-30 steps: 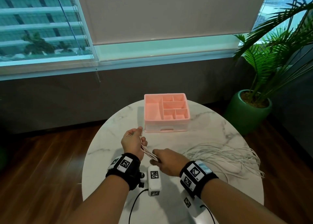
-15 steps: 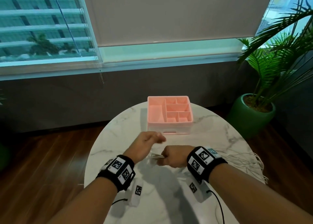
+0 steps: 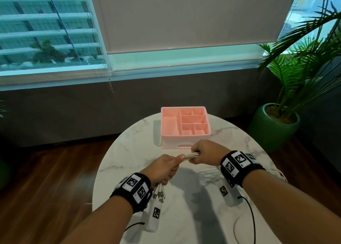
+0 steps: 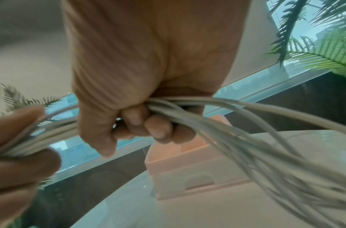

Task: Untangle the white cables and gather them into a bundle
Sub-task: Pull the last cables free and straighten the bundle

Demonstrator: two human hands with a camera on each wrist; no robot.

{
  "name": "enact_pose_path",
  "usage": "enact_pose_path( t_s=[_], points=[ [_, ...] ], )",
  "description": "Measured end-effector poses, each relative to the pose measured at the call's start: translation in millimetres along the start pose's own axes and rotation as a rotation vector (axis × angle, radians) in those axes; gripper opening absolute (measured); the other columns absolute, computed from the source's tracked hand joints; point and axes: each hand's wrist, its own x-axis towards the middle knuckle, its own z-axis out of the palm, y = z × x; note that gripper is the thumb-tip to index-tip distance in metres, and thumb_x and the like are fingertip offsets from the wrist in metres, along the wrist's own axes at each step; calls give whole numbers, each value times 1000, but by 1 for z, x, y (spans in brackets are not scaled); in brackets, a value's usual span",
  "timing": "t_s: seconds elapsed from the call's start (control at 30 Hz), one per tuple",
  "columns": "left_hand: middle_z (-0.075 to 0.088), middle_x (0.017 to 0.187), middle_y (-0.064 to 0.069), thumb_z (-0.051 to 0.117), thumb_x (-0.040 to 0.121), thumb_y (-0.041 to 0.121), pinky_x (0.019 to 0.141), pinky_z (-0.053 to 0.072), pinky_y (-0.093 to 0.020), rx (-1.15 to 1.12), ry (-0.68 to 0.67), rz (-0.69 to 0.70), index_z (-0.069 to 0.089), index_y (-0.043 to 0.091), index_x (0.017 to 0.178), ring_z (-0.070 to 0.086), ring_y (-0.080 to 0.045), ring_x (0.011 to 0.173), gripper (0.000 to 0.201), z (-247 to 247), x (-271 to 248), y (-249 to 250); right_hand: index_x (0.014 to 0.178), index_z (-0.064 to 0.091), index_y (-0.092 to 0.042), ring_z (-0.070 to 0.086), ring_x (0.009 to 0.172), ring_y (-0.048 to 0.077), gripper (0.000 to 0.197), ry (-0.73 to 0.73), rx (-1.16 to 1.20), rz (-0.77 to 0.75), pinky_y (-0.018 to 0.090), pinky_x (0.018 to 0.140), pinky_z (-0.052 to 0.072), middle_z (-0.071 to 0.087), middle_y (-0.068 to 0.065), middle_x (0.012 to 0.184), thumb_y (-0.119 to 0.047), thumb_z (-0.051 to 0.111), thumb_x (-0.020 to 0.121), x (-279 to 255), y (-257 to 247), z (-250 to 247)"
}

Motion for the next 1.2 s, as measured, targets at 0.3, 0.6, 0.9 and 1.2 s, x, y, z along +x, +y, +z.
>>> enact_pose_path(
  t_s=[0.3, 0.6, 0.9, 1.2],
  points=[
    [24, 53, 3, 62, 92, 59, 40, 18, -20, -204, -153, 69, 32, 25, 58, 21, -9, 44, 57, 31, -3, 5, 59, 50, -20, 54, 59, 16, 32, 322, -133, -75, 29, 55, 43, 54, -5, 58, -35, 73, 77, -3, -12, -37],
    [18, 59, 0, 57, 93, 59, 40, 16, -21, -252, -145, 53, 23, 23, 67, 17, -11, 46, 56, 42, -5, 21, 57, 47, -22, 54, 58, 16, 34, 396, -156, -28, 32, 57, 47, 54, -3, 56, -37, 71, 77, -6, 1, -45],
    [17, 59, -1, 37, 106, 51, 43, 11, -20, -293, -44, 158, 30, 21, 68, 13, -12, 48, 49, 27, -8, 39, 73, 67, -23, 57, 59, 15, 25, 227, 103, 31, 33, 63, 49, 63, -5, 65, -37, 64, 94, -4, 23, -8],
    [36, 60, 1, 37, 107, 47, 46, 24, -23, -278, -67, 71, 62, 14, 89, 27, -12, 49, 45, 35, -3, 21, 51, 50, -20, 49, 52, 14, 44, 420, 81, 11, 36, 60, 49, 49, -5, 50, -31, 71, 88, -1, 9, -49]
  ],
)
